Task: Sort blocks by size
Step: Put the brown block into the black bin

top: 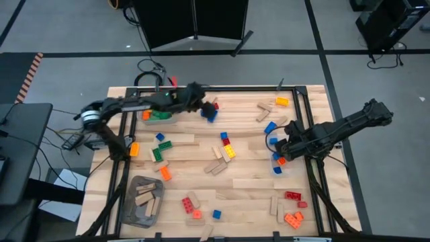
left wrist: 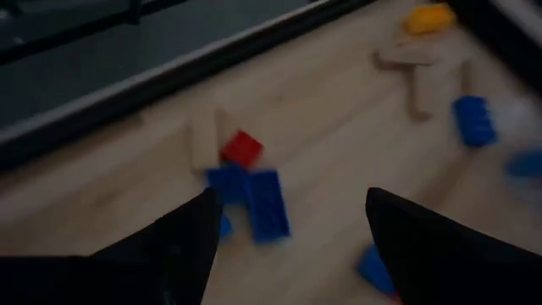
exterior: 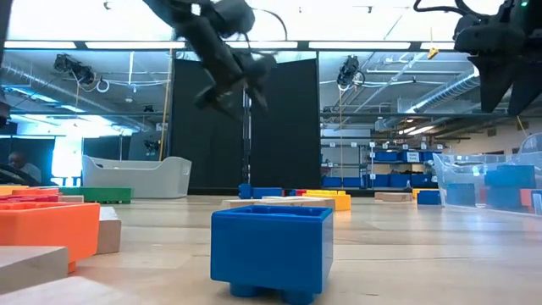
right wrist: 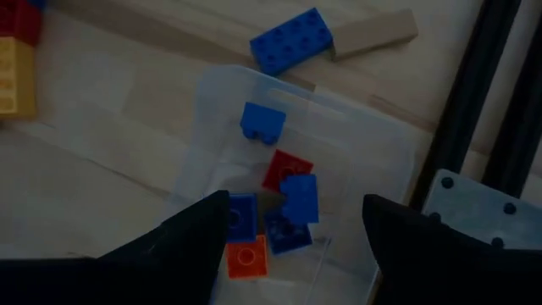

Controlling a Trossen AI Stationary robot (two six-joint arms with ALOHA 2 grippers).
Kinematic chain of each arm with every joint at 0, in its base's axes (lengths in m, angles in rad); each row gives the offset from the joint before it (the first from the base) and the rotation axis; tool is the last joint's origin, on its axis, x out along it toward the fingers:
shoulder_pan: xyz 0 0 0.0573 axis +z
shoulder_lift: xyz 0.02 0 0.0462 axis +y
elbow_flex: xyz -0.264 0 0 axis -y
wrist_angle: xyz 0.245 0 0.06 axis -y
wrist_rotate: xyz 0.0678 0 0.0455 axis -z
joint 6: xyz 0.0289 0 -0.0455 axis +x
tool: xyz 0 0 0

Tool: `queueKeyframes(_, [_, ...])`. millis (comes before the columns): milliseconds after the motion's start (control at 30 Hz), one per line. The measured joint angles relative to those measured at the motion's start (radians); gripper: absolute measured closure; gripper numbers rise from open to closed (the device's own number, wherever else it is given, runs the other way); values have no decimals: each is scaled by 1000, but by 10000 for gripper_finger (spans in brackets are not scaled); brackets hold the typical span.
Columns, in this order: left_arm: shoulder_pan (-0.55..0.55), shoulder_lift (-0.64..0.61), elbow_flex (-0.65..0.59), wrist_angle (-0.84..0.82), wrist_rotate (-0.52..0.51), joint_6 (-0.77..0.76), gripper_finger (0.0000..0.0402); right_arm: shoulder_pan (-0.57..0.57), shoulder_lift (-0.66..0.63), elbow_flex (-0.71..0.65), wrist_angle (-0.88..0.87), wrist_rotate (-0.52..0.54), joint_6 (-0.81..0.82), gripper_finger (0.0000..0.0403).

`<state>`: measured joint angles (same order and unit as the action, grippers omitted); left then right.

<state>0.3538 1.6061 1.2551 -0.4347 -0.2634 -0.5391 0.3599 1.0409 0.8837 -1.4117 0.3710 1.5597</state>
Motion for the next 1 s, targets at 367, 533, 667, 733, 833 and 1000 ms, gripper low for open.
queueKeyframes(367, [180, 416, 502, -301, 60, 143, 102, 0, 16, 0, 8, 2, 75, 119])
queueKeyframes(533, [254, 564, 623, -363, 235, 143, 102, 0, 16, 0, 7, 3, 120, 120])
queueKeyframes(667, [276, 626, 645, -365, 284, 142, 105, 0, 17, 0, 5, 2, 151, 123])
queueKeyframes(733, [281, 646, 645, -361, 285, 145, 109, 0, 20, 0, 2, 3, 165, 124])
queueKeyframes(833, [282, 672, 645, -353, 288, 169, 112, 0, 21, 0, 1, 3, 176, 123])
queueKeyframes(1000, [281, 708, 645, -346, 235, 171, 113, -2, 21, 0, -3, 3, 177, 124])
